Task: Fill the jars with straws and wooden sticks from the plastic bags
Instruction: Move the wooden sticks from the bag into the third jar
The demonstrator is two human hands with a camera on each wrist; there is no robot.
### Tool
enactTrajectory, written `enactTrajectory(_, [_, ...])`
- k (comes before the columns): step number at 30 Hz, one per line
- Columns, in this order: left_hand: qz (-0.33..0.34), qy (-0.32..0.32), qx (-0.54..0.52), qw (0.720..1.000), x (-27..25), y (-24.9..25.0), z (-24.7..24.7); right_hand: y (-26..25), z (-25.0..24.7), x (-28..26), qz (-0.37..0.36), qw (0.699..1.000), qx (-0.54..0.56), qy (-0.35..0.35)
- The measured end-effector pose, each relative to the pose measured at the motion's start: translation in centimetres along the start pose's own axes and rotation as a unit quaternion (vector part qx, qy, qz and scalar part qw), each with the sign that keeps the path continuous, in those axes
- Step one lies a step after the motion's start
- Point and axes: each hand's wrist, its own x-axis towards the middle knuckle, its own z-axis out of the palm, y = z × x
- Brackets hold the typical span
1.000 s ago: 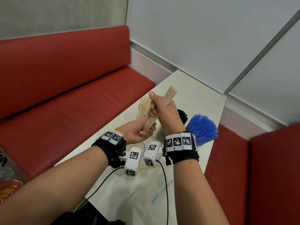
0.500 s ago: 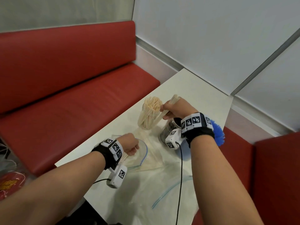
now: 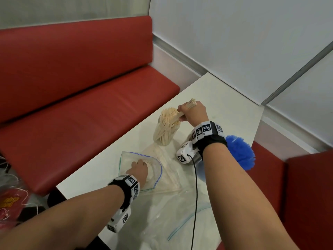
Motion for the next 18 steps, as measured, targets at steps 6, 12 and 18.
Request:
enactTrajectory(6, [-0.004,0.003,0.025,1.0,0.5,0.4,0.5,1.3,2.4,0.3,0.033,0.999,-0.041,-0.005])
enactTrajectory(12, [-0.008,0.021,0.019,1.0,1.0,-0.2,0.7,2.0,4.5,0.1,-0.154,0.974,0.006,0.167])
enactTrajectory(18, [-0.02,0.037,0.036,0.998,0.6,-0.2,1.1,4.9,8.6,0.2,-0.106,0.952,-0.286,0.028])
